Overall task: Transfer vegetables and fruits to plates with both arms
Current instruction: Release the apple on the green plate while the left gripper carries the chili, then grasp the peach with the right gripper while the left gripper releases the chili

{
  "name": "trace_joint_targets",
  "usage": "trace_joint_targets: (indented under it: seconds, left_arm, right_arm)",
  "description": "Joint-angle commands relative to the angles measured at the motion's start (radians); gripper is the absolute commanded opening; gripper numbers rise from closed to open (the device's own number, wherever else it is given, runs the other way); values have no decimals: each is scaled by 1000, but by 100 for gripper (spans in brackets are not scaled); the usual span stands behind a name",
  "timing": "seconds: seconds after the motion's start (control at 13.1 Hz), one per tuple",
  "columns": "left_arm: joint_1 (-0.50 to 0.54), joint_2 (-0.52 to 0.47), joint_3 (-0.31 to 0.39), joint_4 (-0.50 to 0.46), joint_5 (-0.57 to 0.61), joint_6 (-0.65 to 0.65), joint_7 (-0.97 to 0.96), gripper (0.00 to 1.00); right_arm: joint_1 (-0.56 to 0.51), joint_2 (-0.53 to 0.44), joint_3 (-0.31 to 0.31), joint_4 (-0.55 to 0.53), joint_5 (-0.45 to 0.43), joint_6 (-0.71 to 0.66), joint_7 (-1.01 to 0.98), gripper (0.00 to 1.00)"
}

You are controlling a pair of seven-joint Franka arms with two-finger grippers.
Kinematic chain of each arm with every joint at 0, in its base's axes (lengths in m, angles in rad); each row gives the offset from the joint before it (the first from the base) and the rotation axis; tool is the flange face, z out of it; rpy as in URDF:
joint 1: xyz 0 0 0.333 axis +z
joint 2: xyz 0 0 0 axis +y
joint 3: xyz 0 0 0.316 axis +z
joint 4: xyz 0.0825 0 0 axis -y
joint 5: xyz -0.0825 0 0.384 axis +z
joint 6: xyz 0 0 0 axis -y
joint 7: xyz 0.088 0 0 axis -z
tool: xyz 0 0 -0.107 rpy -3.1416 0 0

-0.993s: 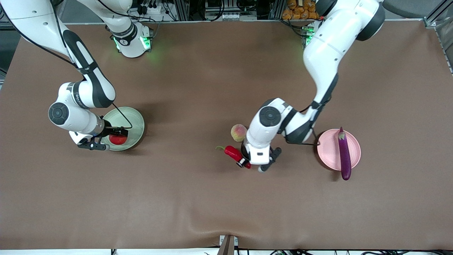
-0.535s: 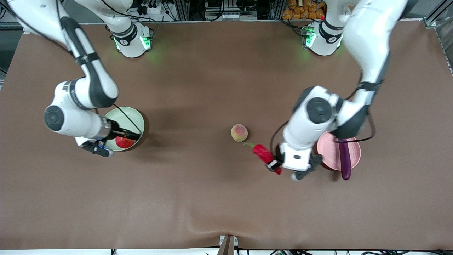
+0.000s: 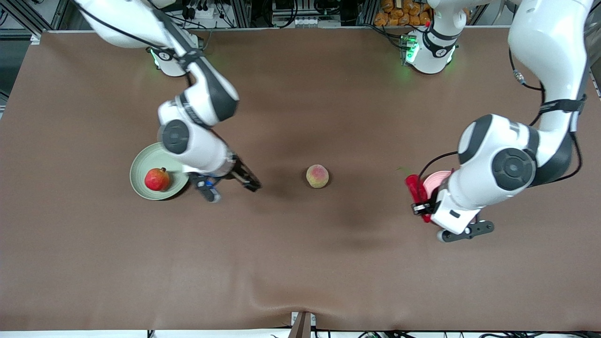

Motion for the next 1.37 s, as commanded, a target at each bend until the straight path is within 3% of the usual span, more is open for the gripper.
trace_joint_targets:
  seconds: [0.0,0.15,0.31,0.46,0.76,1.07,1.3]
  left_arm:
    - [86,-74,-11,-99,21,-31,191,0]
    - [146,-74,-11,-136,97,-27,290,0]
    - [190,-54,-11,-191,203,33,291,0]
    - [224,-30,-12,-252,215,138,293,0]
    - [207,12,-11,-270,232,165,273,0]
    - [157,41,-8,-265,321,197,174,0]
    - [154,76,-9,-254,343,214,143,0]
  right_arm:
    - [128,178,-14,208,-56,24,222,100]
    - [166,232,-14,225,-139,45,350,100]
    - [188,277,-14,225,-150,160,418,100]
    - [213,294,-14,242,-150,217,464,100]
    - [255,361,-22,320,-158,219,484,100]
    - [285,406,-20,325,-285,219,571,100]
    - [308,433,-22,325,-313,220,603,100]
